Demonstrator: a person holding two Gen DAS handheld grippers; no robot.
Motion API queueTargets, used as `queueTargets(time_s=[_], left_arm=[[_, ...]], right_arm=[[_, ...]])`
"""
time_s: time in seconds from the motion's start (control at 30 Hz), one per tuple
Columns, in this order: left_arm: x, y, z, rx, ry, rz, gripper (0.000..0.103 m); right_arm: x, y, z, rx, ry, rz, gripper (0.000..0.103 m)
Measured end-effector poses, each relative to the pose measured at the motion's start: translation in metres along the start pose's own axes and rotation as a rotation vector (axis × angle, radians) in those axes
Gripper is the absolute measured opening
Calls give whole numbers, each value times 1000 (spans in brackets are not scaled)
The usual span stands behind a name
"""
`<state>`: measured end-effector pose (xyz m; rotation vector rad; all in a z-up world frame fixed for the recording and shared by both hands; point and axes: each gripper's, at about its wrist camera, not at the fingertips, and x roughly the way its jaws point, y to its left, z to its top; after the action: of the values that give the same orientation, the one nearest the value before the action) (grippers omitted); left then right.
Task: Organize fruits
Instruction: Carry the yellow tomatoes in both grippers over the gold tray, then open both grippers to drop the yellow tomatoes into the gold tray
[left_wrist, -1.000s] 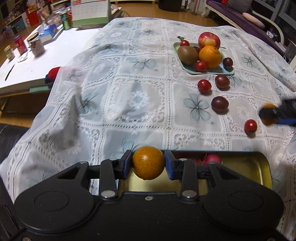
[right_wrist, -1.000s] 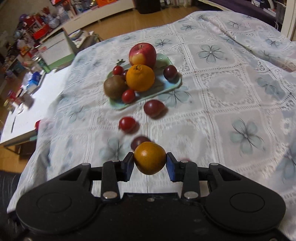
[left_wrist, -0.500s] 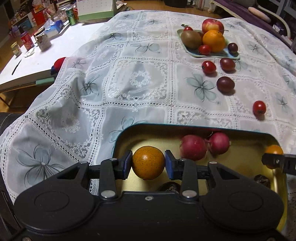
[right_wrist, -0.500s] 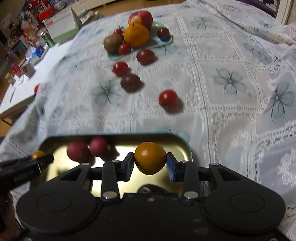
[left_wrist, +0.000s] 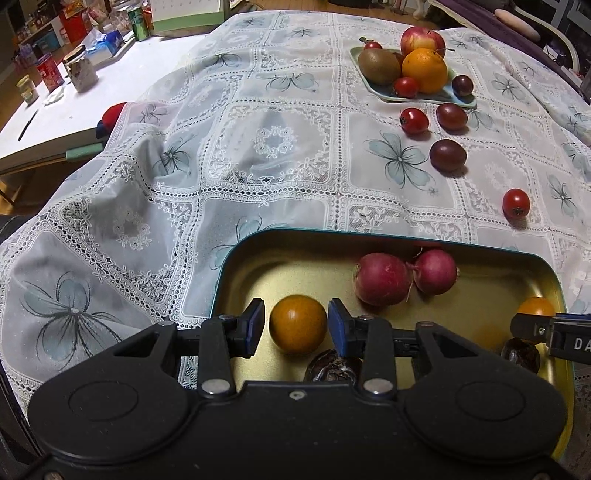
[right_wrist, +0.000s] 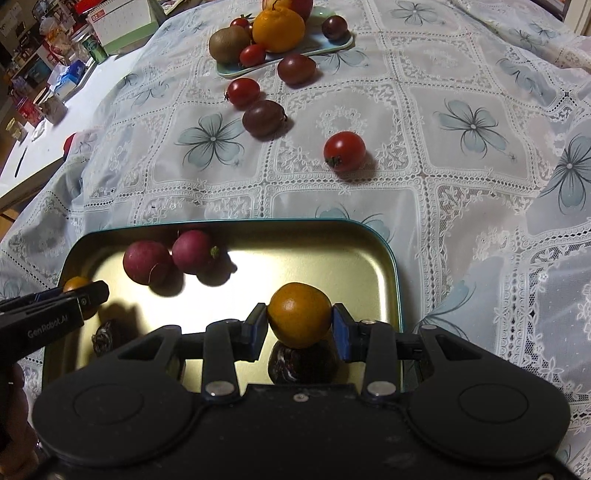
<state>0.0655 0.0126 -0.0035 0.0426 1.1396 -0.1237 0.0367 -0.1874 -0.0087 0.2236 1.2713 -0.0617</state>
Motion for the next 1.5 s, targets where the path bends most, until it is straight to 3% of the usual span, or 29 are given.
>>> queueTargets(time_s=[0.8,1.5], left_arm=[[-2,-4,-6,5,31,-34,47],[-1,-11,-4,15,54,-53,47]], right_arm=[[0,3,1,-16,57,21,41],[-3,3,8,-20,192,2,42]])
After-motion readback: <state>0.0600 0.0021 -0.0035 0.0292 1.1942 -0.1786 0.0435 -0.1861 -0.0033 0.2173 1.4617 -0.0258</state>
